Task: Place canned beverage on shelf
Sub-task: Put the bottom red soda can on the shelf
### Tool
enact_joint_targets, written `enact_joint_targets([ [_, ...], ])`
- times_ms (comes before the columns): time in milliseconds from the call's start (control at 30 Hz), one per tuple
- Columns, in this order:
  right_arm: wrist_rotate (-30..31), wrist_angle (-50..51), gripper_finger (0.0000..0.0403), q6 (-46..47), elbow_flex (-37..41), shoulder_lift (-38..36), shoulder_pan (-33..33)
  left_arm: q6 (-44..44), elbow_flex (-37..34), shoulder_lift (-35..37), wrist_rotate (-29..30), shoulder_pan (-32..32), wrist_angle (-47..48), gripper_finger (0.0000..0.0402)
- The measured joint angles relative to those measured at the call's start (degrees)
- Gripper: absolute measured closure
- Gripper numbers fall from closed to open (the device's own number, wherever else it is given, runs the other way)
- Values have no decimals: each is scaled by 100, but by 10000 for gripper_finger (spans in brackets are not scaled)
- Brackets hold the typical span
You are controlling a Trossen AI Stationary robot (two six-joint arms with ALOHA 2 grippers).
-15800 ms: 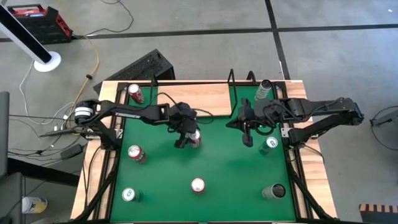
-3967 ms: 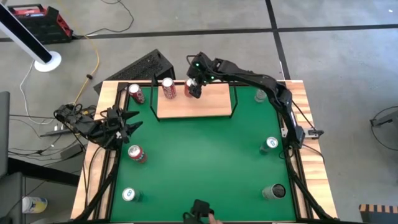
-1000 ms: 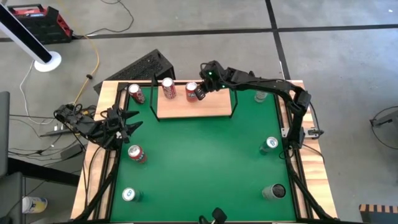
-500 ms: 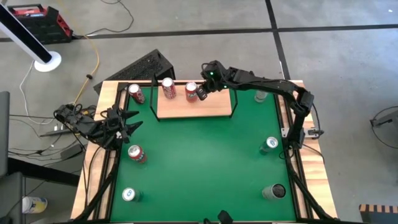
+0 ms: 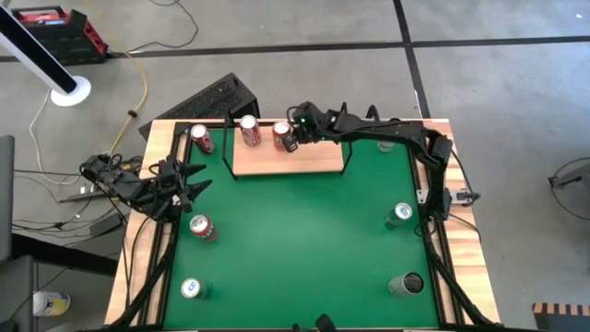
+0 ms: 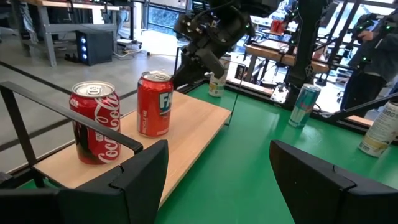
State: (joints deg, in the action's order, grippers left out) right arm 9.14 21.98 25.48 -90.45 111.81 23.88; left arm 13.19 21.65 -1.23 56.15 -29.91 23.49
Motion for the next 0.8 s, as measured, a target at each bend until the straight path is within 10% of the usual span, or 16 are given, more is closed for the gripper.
enact_joint_targets([
  [567,-192,107,387,-227,0,-65,25,-4,0,0,-25,0,17,137],
  [800,-1508,158,387,-753,-2,-192,-35,-7,0,0,-29,-1,17,137],
])
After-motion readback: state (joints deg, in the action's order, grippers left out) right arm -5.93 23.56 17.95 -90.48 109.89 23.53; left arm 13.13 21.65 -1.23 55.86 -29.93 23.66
